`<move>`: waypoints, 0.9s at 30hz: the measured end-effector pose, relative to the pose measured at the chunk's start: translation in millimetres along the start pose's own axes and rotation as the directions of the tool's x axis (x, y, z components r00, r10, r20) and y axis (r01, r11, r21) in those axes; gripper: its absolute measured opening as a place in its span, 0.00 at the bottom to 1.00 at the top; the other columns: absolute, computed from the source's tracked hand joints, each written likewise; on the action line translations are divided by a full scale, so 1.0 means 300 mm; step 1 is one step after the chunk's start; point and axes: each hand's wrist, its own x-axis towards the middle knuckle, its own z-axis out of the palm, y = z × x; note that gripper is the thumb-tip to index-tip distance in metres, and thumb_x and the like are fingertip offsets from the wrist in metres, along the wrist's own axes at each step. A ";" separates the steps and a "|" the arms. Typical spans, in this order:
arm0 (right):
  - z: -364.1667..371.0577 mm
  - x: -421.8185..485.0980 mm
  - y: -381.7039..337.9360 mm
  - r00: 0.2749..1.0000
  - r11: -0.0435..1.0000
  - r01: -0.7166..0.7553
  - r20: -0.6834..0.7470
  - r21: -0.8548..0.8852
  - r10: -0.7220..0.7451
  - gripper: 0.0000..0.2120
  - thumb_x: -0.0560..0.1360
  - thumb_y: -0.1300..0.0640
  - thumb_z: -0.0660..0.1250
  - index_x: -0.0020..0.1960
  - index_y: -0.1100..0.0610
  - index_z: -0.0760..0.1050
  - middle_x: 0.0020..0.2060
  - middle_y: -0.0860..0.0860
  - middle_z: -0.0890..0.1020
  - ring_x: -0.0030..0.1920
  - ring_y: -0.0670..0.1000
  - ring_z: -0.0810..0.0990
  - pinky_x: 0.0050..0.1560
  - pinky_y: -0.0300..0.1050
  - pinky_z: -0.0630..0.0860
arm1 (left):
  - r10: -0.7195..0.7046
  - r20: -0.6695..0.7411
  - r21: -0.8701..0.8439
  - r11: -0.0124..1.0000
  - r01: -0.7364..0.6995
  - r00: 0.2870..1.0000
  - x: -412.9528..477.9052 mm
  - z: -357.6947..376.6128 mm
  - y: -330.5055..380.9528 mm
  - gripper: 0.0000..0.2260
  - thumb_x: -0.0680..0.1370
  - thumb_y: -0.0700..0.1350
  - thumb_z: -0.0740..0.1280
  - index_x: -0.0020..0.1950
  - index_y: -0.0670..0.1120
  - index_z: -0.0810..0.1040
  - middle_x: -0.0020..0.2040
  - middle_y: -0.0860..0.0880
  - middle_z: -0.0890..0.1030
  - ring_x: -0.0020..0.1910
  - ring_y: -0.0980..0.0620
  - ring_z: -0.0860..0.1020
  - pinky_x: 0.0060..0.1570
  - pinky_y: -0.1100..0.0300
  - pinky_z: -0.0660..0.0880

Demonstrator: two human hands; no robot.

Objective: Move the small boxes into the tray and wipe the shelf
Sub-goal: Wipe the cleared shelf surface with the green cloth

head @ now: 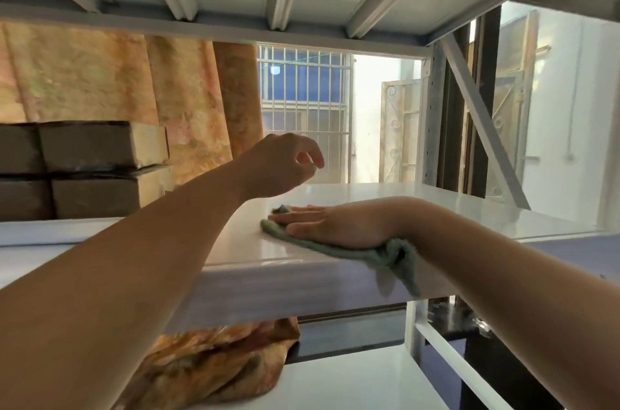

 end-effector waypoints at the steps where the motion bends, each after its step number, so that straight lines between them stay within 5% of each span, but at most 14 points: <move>1: -0.010 -0.022 0.030 0.998 0.998 -0.060 0.017 0.028 0.060 0.27 0.81 0.43 0.44 0.77 0.49 0.46 0.77 0.46 0.48 0.77 0.47 0.47 0.73 0.44 0.42 | 0.000 0.015 0.006 1.000 0.000 1.000 -0.001 0.003 0.003 0.09 0.78 0.41 0.62 0.54 0.46 0.79 0.48 0.52 0.78 0.46 0.56 0.75 0.42 0.72 0.70; 7: -0.034 -0.095 0.212 0.931 0.930 -0.359 -0.031 0.083 0.363 0.28 0.81 0.44 0.43 0.78 0.53 0.47 0.77 0.51 0.50 0.77 0.52 0.50 0.74 0.49 0.47 | -0.020 0.109 0.077 0.997 0.011 0.994 -0.014 0.036 0.017 0.11 0.78 0.36 0.60 0.53 0.45 0.81 0.52 0.49 0.82 0.52 0.52 0.79 0.50 0.66 0.71; 13: -0.046 -0.130 0.378 0.753 0.762 -0.638 -0.118 0.107 0.647 0.30 0.81 0.41 0.45 0.76 0.59 0.56 0.75 0.56 0.61 0.74 0.55 0.60 0.74 0.50 0.53 | -0.044 0.125 0.124 0.992 0.028 0.991 -0.020 0.056 0.021 0.12 0.78 0.36 0.60 0.53 0.46 0.81 0.50 0.51 0.81 0.52 0.53 0.79 0.49 0.67 0.70; 20: -0.034 -0.133 0.370 0.738 0.752 -0.628 -0.151 0.203 0.657 0.28 0.82 0.44 0.47 0.75 0.60 0.58 0.73 0.55 0.64 0.73 0.55 0.62 0.72 0.48 0.54 | -0.062 0.111 0.111 0.993 0.050 0.992 -0.003 0.061 0.007 0.11 0.78 0.37 0.60 0.53 0.46 0.81 0.50 0.51 0.81 0.46 0.55 0.76 0.45 0.69 0.71; 27: -0.032 -0.135 0.288 0.857 0.867 -0.493 -0.128 0.077 0.499 0.27 0.82 0.44 0.43 0.77 0.56 0.51 0.77 0.52 0.54 0.76 0.52 0.53 0.74 0.49 0.47 | 0.004 0.138 0.112 0.994 -0.019 0.990 0.014 0.083 0.019 0.09 0.79 0.40 0.62 0.55 0.47 0.80 0.49 0.53 0.78 0.45 0.58 0.74 0.37 0.78 0.64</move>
